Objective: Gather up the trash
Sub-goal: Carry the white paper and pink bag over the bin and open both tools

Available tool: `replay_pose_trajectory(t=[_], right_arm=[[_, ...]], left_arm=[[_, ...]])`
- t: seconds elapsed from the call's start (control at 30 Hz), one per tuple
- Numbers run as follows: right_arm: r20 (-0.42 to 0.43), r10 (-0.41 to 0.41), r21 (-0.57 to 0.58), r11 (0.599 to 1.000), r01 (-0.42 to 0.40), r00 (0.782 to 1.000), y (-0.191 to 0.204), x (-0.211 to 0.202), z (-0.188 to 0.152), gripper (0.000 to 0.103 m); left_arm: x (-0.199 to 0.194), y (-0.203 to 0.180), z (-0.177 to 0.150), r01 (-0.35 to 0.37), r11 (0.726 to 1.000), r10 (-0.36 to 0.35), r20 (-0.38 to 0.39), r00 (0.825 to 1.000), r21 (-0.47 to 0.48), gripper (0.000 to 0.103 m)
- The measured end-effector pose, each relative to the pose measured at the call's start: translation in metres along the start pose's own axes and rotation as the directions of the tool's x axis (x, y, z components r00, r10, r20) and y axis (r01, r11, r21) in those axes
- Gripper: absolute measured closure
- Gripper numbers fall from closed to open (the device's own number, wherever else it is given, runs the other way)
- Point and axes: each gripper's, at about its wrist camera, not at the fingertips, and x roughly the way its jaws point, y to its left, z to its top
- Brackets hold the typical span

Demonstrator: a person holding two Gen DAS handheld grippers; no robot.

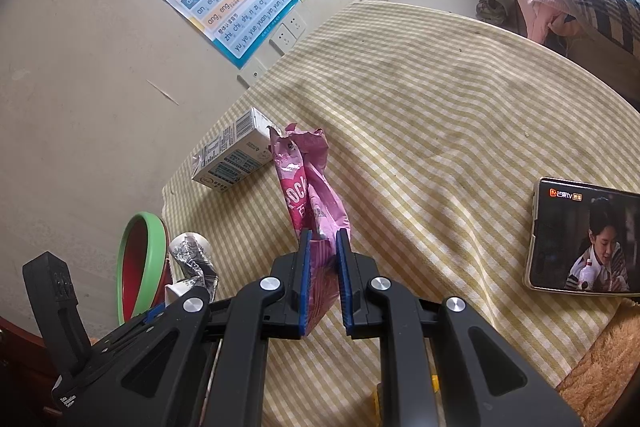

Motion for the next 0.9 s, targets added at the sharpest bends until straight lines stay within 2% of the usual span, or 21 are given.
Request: replay_pose_trajectory(t=[0.9], right_arm=[[-0.018,-0.012,-0.029,1.000,0.011,1.000,0.0024,0.0029,-0.0008,0.090]], left_arm=[[-0.0013,0.0030,-0.0006,0.007,1.000,-0.007,0.008,1.000,-0.015,0.061]])
